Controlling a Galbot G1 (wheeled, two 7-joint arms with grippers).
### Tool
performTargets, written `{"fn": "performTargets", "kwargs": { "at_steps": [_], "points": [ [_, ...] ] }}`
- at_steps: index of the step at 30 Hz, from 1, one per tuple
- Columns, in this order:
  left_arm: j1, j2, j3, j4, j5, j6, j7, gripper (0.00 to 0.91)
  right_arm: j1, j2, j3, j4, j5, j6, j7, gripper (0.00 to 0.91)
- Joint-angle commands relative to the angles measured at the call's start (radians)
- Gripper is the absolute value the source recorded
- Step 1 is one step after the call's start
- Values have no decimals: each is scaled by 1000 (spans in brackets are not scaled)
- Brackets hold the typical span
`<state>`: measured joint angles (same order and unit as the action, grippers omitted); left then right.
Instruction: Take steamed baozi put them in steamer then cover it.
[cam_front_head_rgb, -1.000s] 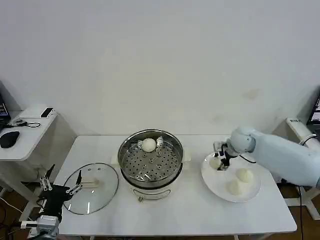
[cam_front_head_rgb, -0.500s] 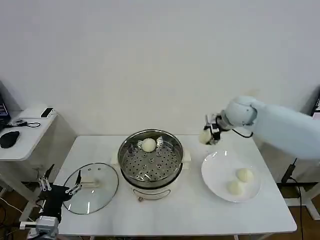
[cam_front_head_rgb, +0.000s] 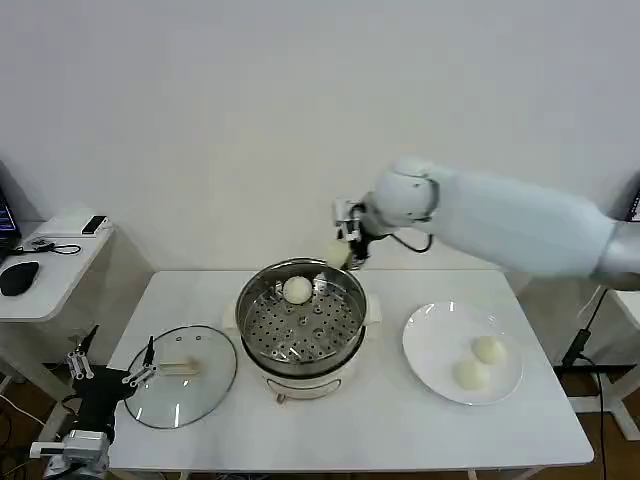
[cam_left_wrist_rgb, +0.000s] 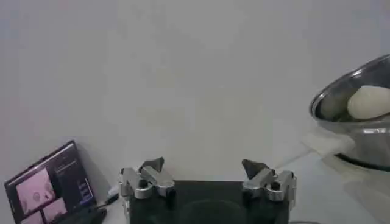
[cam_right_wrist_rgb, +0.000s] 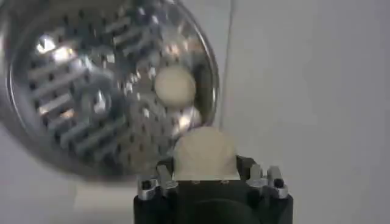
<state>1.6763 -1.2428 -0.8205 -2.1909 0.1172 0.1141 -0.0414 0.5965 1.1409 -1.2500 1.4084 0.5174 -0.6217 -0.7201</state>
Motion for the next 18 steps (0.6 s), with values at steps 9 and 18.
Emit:
{"fn": "performTargets", "kwargs": {
  "at_steps": [9, 18],
  "points": [
    [-3, -5, 2, 14, -1, -3, -1, 907, -47, 209, -34, -38, 238, -107, 115, 695],
    [-5, -8, 0, 14, -3, -5, -1, 907, -103, 241, -57, -75, 198, -106, 129, 695]
  ]
}}
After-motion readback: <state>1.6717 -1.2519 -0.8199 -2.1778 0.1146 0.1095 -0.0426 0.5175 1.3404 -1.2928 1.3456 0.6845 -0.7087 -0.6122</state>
